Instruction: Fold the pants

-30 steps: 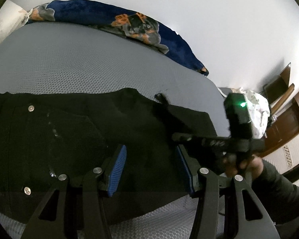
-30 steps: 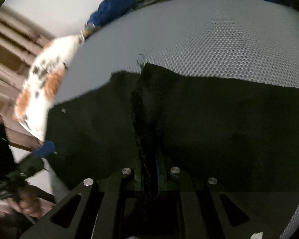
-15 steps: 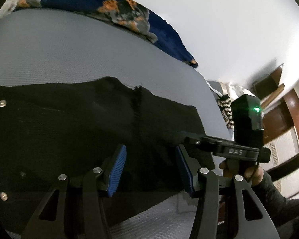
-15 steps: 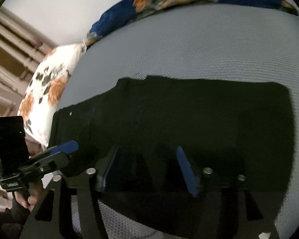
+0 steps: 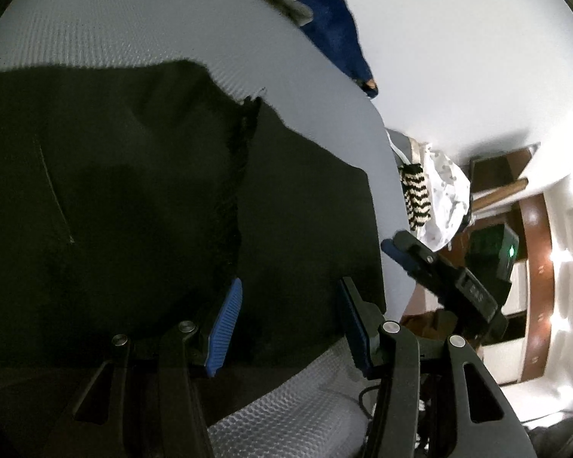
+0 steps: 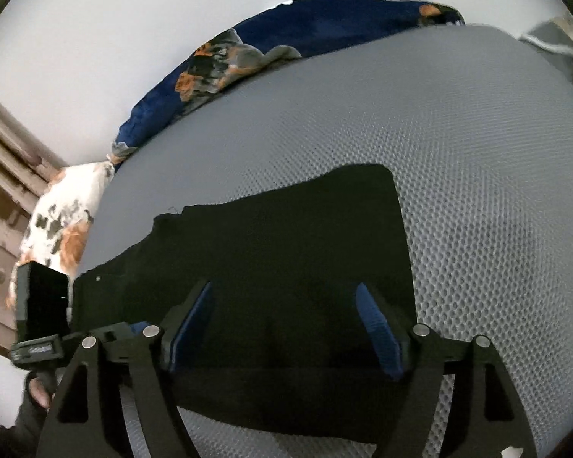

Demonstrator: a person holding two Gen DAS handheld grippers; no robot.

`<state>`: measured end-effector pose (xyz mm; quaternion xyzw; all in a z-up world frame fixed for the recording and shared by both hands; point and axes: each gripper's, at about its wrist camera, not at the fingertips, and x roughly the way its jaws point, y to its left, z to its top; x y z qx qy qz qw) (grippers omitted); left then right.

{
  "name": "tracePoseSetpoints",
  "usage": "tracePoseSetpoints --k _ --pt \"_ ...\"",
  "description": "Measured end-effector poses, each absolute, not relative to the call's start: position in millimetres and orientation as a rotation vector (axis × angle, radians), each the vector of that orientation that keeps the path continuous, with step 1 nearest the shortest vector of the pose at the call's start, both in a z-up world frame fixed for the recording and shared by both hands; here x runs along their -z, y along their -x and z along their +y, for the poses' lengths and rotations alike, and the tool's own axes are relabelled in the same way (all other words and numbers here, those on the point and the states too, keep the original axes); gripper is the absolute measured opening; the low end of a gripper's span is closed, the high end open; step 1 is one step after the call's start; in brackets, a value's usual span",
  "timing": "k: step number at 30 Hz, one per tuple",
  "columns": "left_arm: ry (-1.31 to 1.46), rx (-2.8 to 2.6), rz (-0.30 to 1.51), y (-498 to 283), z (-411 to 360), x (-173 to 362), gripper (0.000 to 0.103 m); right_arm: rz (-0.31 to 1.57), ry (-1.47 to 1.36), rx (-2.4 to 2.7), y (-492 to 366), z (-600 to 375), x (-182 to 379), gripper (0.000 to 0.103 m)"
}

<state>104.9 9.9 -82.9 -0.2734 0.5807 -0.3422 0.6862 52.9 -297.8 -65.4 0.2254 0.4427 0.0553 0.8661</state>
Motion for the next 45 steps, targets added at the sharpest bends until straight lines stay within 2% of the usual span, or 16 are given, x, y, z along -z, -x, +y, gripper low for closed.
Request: tracePoseSetpoints --k 12,13,17,19,22,31,36,41,45 --pt "0.622 0.796 1.357 -122.1 -18.6 107.6 0.051 0.871 -0.499 -0.118 -47.7 -308.2 66.0 0.074" --pt "0.633 0.804 1.361 -123.6 -21.4 108.4 0.047 0.874 -0.504 -0.120 -47.9 -308.3 67.6 0.074" --pt "0.640 0.817 1.385 -125.4 -35.6 116.3 0.020 0.884 -0.506 -0.123 -49.2 -307.0 72.2 0.074" --pt "0.629 0.804 1.390 -125.3 -39.9 118.7 0.013 0.888 -0.496 -0.118 -50.0 -306.5 72.6 0.074" --pt "0.602 0.798 1.366 -123.3 -39.2 111.9 0.007 0.885 -0.490 -0.106 -50.5 -307.0 72.6 0.074" --pt "0.472 0.760 1.256 -103.1 -32.1 71.4 0.005 0.876 -0.442 -0.108 -49.1 -301.5 66.8 0.074" --pt "0.403 0.667 1.296 -99.2 -16.2 88.4 0.005 0.904 -0.378 -0.114 -52.1 -286.9 73.0 0.074" --pt "0.353 0.628 1.313 -98.9 -15.8 99.8 0.011 0.979 -0.277 -0.061 -56.2 -277.1 92.8 0.074" --pt "0.235 0.605 1.296 -94.9 -22.7 89.7 0.015 0.988 -0.227 -0.028 -59.7 -271.9 95.0 0.069"
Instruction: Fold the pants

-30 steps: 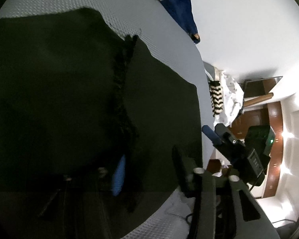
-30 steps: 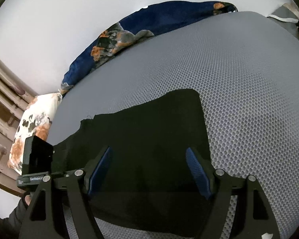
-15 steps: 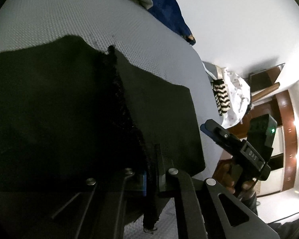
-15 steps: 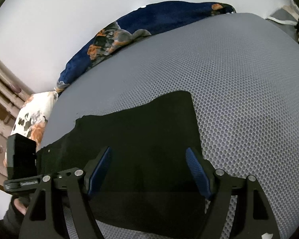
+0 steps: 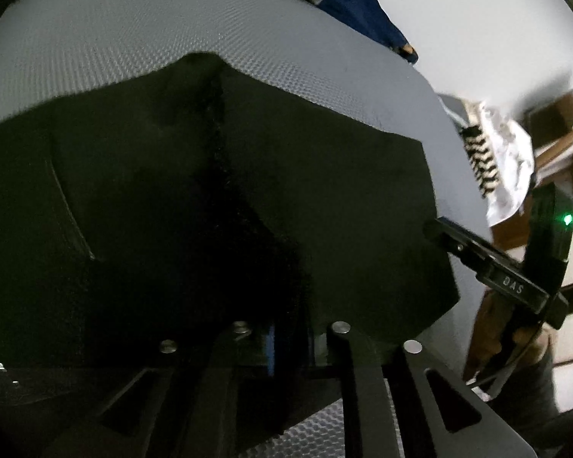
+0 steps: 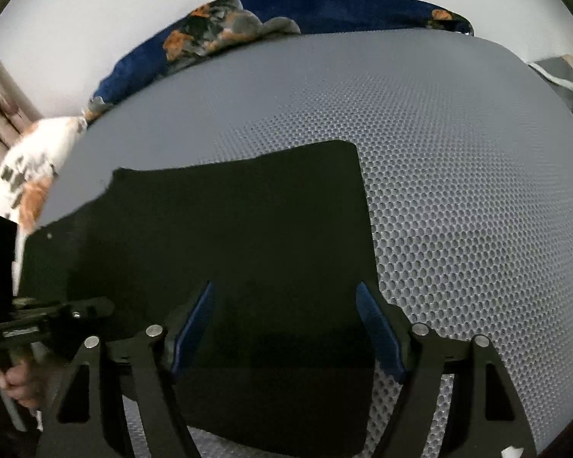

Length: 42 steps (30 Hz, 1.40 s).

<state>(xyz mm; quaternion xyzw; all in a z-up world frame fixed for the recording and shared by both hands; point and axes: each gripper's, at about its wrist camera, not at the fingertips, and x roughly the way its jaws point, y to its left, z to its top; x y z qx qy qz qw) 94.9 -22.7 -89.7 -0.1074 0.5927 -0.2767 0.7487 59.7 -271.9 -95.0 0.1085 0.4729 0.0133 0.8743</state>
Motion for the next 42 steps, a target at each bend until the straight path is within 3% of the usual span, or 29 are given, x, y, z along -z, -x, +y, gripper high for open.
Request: tracePoseSetpoints --k 6,8,10,15,23,32,42 --pt "0.073 0.546 1.157 -94.4 -25.8 61.4 0.023 0.929 -0.193 -0.016 -74.4 -272.1 77.3 0.061" --pt "0.081 0.555 1.127 -102.6 -27.0 55.3 0.034 0.912 -0.166 -0.010 -82.9 -270.8 73.2 0.057" --pt "0.078 0.542 1.096 -114.0 -32.7 51.8 0.039 0.910 -0.157 -0.015 -94.6 -270.2 72.7 0.056" --pt "0.064 0.529 1.091 -147.9 -52.0 60.4 0.039 0.942 -0.161 -0.007 -117.0 -272.6 86.2 0.047" --pt "-0.010 0.501 1.142 -169.4 -66.5 83.5 0.039 0.958 -0.100 -0.003 -121.4 -266.0 90.4 0.047" --pt "-0.065 0.533 1.121 -117.3 -50.7 70.0 0.039 0.927 -0.162 -0.018 -83.2 -268.0 60.5 0.047" --pt "-0.047 0.517 1.195 -56.8 -30.5 81.5 0.044 1.049 -0.197 0.000 -37.0 -265.8 83.7 0.047"
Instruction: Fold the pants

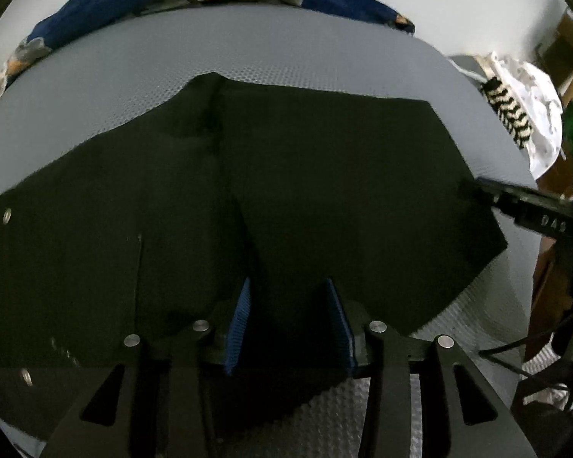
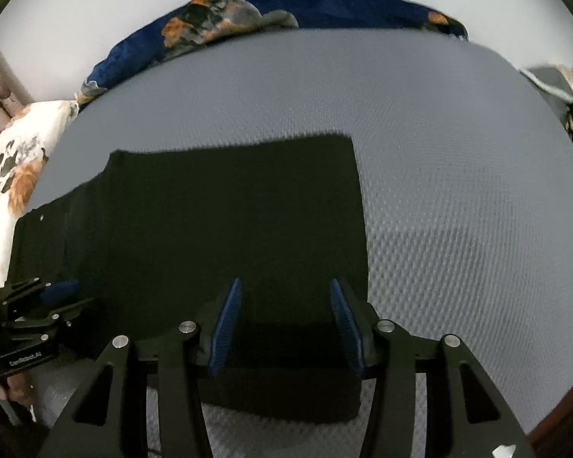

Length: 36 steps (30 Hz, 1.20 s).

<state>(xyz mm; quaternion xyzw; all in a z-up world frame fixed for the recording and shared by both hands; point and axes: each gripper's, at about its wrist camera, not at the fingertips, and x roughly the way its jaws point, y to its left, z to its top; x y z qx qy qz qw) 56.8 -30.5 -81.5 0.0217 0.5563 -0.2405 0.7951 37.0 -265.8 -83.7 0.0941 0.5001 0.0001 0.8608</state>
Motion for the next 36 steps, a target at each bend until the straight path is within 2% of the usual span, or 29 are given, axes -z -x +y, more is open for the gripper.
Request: tracePoseSetpoints --k 12,29,36 --pt "0.069 0.448 1.164 -50.4 8.8 68.9 0.046 1.084 -0.147 0.008 -25.2 -240.0 87.5 0.049" --pt "0.185 0.213 1.081 -52.0 141.4 37.1 0.058 1.135 -0.060 -0.145 -41.7 -152.8 93.2 0.054" --pt "0.244 0.158 1.062 -46.9 185.4 33.2 0.059 1.143 -0.024 -0.197 -48.1 -125.4 93.2 0.054"
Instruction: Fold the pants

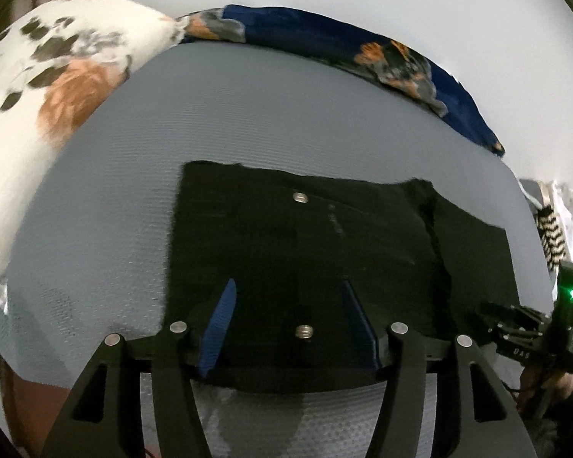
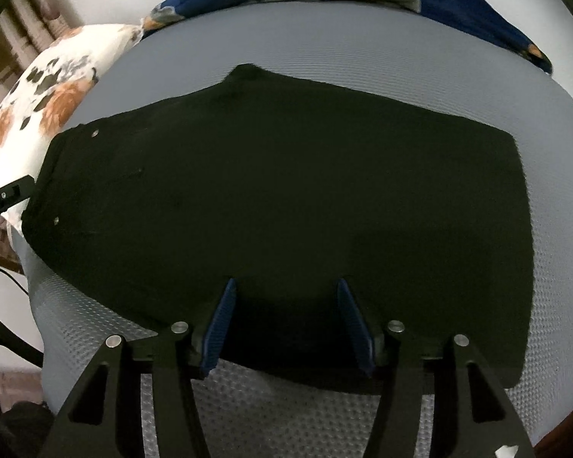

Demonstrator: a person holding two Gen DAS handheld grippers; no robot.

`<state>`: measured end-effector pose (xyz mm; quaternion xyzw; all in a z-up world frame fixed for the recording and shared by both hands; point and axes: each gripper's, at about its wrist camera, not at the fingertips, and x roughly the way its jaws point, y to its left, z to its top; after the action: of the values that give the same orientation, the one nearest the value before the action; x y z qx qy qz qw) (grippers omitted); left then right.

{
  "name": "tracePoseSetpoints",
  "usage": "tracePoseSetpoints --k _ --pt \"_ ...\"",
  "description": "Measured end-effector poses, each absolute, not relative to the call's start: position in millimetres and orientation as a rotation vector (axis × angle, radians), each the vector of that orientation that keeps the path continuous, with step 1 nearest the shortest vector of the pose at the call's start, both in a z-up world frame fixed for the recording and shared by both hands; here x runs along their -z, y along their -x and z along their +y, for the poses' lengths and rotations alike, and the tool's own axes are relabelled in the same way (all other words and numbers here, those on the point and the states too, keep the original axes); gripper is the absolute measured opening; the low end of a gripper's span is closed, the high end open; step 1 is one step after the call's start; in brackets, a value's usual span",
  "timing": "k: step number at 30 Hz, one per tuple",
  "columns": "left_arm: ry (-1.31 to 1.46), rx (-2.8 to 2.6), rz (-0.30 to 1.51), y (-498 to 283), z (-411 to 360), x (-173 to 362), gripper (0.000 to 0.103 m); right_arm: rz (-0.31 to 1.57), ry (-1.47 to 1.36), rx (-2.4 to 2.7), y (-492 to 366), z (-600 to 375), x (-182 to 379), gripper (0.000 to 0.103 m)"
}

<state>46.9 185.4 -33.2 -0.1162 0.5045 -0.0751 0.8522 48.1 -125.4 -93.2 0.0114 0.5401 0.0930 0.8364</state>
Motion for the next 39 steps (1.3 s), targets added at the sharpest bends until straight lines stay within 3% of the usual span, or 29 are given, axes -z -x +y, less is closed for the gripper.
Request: tracePoseSetpoints --k 15,24,39 --pt "0.392 0.168 1.137 -52.6 265.9 54.0 0.060 1.144 -0.052 -0.290 -62.6 -95.7 87.4 0.054" --pt "0.503 0.270 1.204 -71.0 284.6 80.4 0.060 1.082 -0.203 -0.254 -83.9 -105.5 63.7 0.059" --pt "0.741 0.528 1.336 -106.8 311.6 117.1 0.060 1.133 -0.184 -0.178 -106.3 -81.4 68.5 0.060"
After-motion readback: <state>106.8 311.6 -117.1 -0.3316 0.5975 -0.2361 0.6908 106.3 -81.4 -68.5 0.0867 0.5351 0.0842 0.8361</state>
